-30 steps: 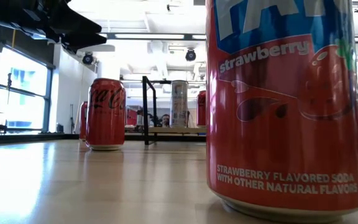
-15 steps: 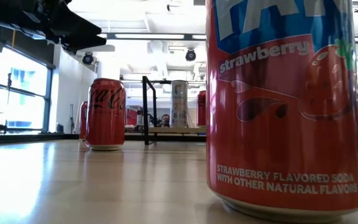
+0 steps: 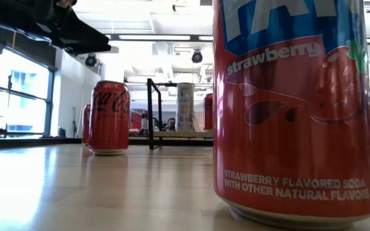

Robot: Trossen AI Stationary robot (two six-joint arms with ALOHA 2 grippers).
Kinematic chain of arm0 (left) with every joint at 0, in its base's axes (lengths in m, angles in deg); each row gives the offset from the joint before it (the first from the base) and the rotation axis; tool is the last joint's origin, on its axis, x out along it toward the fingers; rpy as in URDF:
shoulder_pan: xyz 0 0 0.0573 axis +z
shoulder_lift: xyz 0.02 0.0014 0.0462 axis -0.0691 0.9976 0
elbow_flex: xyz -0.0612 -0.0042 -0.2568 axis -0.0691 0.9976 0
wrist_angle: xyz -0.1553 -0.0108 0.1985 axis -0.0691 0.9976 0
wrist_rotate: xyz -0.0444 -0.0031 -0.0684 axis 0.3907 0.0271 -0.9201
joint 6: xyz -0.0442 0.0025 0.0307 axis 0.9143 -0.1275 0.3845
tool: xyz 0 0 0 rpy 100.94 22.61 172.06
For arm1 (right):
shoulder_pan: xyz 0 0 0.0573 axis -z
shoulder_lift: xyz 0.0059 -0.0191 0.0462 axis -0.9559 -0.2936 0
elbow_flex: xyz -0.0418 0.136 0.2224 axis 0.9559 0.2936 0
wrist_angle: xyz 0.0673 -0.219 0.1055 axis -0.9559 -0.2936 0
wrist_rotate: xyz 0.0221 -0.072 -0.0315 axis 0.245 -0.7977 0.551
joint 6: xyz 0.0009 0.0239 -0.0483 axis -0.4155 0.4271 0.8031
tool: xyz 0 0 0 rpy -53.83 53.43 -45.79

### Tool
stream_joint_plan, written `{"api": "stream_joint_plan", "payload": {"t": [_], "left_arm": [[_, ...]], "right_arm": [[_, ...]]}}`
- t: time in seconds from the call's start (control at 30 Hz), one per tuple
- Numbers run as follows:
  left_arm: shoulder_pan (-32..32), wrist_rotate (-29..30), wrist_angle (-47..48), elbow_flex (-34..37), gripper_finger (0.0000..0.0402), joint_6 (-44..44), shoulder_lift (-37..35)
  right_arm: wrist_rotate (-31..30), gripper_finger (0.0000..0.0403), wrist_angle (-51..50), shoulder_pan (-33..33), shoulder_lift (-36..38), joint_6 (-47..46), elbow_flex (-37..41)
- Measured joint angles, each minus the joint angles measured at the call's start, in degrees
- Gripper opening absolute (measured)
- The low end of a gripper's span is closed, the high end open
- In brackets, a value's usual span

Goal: Place canned beverage on shelf
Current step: Put the bottom can on the shelf

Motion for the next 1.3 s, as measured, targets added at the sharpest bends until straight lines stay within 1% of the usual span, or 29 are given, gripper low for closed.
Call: {"api": "stream_joint_plan", "payload": {"t": [0.13,0.23,0.3,0.37,0.43,0.53,0.63,0.77,0.87,0.93,1.03,1.2,1.3], "left_arm": [[0.0,-1.2,-0.4,0.0,0.0204,0.0,1.5],[0.0,-2.3,-0.9,0.0,0.0204,0.0,2.5],[0.0,-2.4,-1.8,0.0,0.0204,0.5,3.2],[0.0,-2.9,-1.8,0.0,0.0204,1.9,3.8],[0.0,-3.8,-1.6,0.0,0.0204,3.1,4.4],[0.0,-4.3,-1.7,0.0,0.0204,4.3,5.3],[0.0,-4.4,-1.8,0.0,0.0204,5.4,6.3],[0.0,-4.4,-2.0,0.0,0.0204,6.7,7.5],[0.0,-4.4,-1.9,0.0,0.0204,7.5,8.2],[0.0,-4.4,-2.1,0.0,0.0204,7.6,8.4],[0.0,-4.4,-2.0,0.0,0.0204,7.6,8.5],[0.0,-4.4,-2.0,0.0,0.0204,7.6,8.5],[0.0,-4.5,-1.8,0.0,0.0204,7.6,8.5]], "right_arm": [[-1.9,0.0000,12.1,-16.3,2.7,-9.2,6.9],[-4.0,0.0000,20.3,-27.6,2.9,-15.0,9.6],[-6.9,0.0000,24.7,-34.5,2.0,-17.8,10.3],[-9.6,0.0003,28.1,-40.2,0.9,-19.3,10.3],[-11.8,0.0013,29.8,-45.3,-0.7,-20.2,9.8],[-13.6,0.0049,31.9,-51.0,-3.5,-20.1,8.1],[-15.6,0.0107,33.7,-54.9,-7.1,-20.2,6.1],[-19.1,0.0202,34.5,-58.4,-12.4,-22.2,2.2],[-19.3,0.0268,34.5,-59.9,-16.2,-23.2,-1.4],[-19.3,0.0297,34.4,-60.7,-18.5,-23.2,-3.9],[-19.4,0.0318,34.3,-61.5,-21.9,-23.2,-7.4],[-18.3,0.0323,33.1,-61.9,-27.3,-21.5,-11.9],[-19.7,0.0323,32.3,-61.9,-29.1,-20.7,-13.1]]}}
